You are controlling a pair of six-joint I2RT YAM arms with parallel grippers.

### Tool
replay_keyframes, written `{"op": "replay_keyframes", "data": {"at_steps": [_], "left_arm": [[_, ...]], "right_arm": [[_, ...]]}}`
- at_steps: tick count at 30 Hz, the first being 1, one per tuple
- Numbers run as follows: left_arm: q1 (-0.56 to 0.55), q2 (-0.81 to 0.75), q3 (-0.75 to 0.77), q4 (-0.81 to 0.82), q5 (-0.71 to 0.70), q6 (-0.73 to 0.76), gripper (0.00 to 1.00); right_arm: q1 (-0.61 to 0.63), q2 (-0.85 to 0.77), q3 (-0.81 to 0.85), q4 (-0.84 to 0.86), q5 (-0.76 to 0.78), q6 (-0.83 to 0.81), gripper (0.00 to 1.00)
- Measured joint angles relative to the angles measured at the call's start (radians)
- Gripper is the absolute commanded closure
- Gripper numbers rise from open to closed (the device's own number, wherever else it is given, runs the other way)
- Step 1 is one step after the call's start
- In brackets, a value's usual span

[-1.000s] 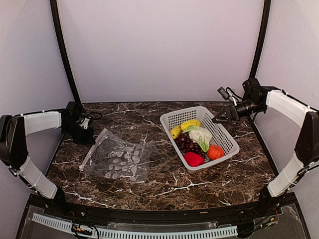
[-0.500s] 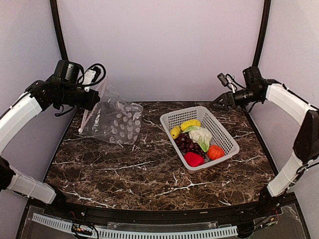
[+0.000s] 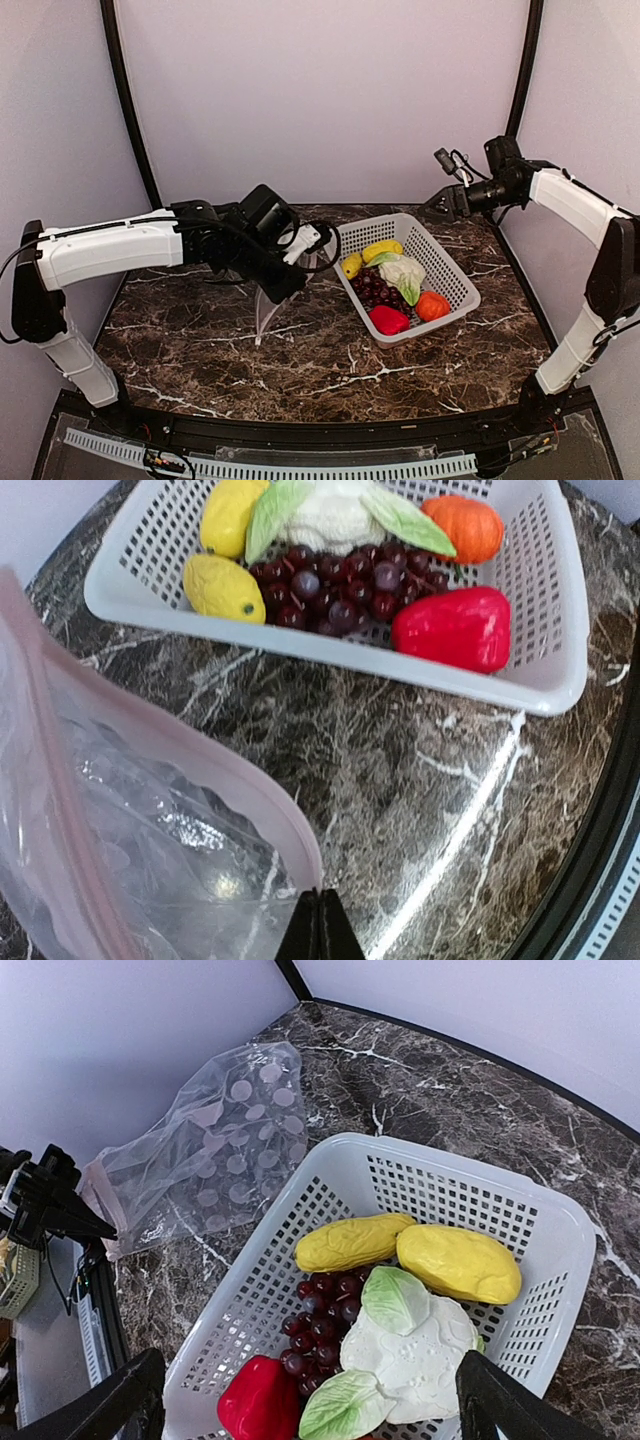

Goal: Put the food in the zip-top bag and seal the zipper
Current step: Pass from the left arm to the right

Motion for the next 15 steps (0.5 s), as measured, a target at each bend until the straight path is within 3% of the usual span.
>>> {"op": "replay_keyframes", "data": {"at_steps": [8, 15], "left_arm": [[-0.012, -0.055, -0.057, 0.322, -0.132, -0.080, 0.99], [-0.012, -0.090, -0.162, 0.677, -0.252, -0.192, 0.99]], "right_arm": [[0.109, 0.000, -0.040, 0.010, -0.093, -0.014, 0.02], [0.228, 0.058, 0.066, 0.043, -0.121, 0.110, 0.33]]}}
